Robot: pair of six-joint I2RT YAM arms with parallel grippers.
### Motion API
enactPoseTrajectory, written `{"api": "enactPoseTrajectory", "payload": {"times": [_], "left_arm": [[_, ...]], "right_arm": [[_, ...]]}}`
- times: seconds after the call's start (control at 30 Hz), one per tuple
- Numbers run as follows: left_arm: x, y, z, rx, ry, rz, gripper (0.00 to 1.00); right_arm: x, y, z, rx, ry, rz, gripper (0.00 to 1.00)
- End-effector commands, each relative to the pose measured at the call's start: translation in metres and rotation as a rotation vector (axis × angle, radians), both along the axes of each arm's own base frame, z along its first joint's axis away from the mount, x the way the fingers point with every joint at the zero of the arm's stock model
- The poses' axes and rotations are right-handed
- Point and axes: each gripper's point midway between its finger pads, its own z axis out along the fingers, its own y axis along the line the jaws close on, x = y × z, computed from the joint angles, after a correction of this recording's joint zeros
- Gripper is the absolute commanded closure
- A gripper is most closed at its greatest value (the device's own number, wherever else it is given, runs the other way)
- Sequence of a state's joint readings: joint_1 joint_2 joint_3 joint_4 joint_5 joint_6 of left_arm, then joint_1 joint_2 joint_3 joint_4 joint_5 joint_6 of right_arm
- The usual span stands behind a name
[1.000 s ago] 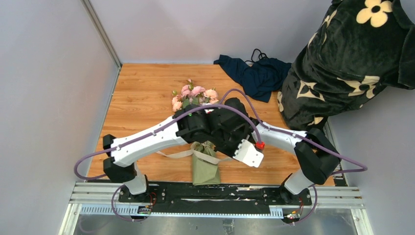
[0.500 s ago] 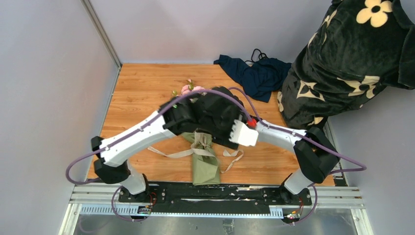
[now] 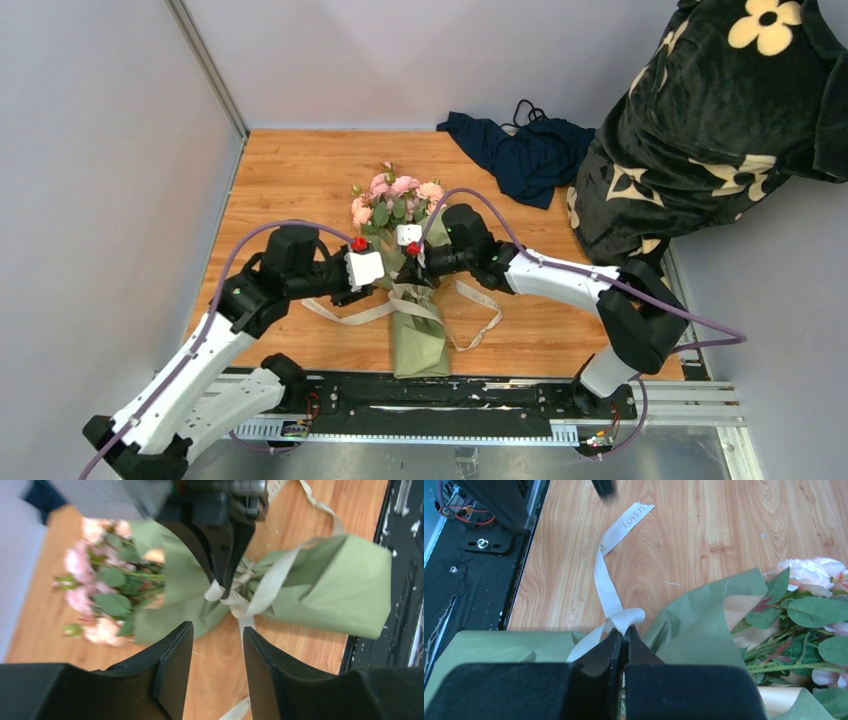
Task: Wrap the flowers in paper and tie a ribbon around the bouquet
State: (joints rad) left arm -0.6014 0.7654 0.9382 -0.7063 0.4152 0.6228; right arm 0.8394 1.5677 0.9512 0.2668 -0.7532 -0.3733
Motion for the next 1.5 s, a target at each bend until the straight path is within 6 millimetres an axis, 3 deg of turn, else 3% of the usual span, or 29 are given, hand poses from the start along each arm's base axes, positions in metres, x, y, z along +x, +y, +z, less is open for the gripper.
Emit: {"api": "enactPoseTrajectory", "payload": {"times": [0.0,0.17,0.33,0.73,1.03,1.07,1.2,1.27,1.47], "left_arm": [[-0.002,-0.012,-0.035,-0.041,0.065,-0.082,0.47],[-0.01,-0.023,-0.052,-0.097,-0.025,-0.241,0.44],[0.004,-0.031,-0.056,-0.134,-0.039,-0.217,0.45],[0.013,-0.03,-0.066,-0.093,-0.036,-0.198,0.69],[0.009,-0.03,-0.071,-0.07,-0.028,-0.231,0.55],[0.008,-0.03,-0.071,-0.069,-0.026,-0.239,0.56],[0.006,-0.033,-0.065,-0.093,-0.009,-0.24,0.79],[0.002,-0.032,-0.065,-0.086,-0.011,-0.26,0.78],[-0.005,-0.026,-0.073,-0.03,-0.016,-0.296,0.6]], "right_arm": [[-0.016,0.002,0.006,0.008,-0.083,0.075,1.0],[-0.028,0.0,0.012,0.04,-0.095,0.128,1.0],[-0.029,0.001,0.011,0.028,-0.112,0.141,1.0],[-0.032,0.006,0.008,0.006,-0.136,0.173,1.0],[-0.037,0.009,0.012,0.014,-0.157,0.194,1.0],[-0.037,0.01,0.012,0.014,-0.16,0.195,1.0],[-0.038,0.009,0.011,0.011,-0.164,0.204,1.0],[-0.038,0.01,0.011,0.009,-0.164,0.201,1.0],[-0.035,0.01,0.012,0.005,-0.167,0.186,1.0]]}}
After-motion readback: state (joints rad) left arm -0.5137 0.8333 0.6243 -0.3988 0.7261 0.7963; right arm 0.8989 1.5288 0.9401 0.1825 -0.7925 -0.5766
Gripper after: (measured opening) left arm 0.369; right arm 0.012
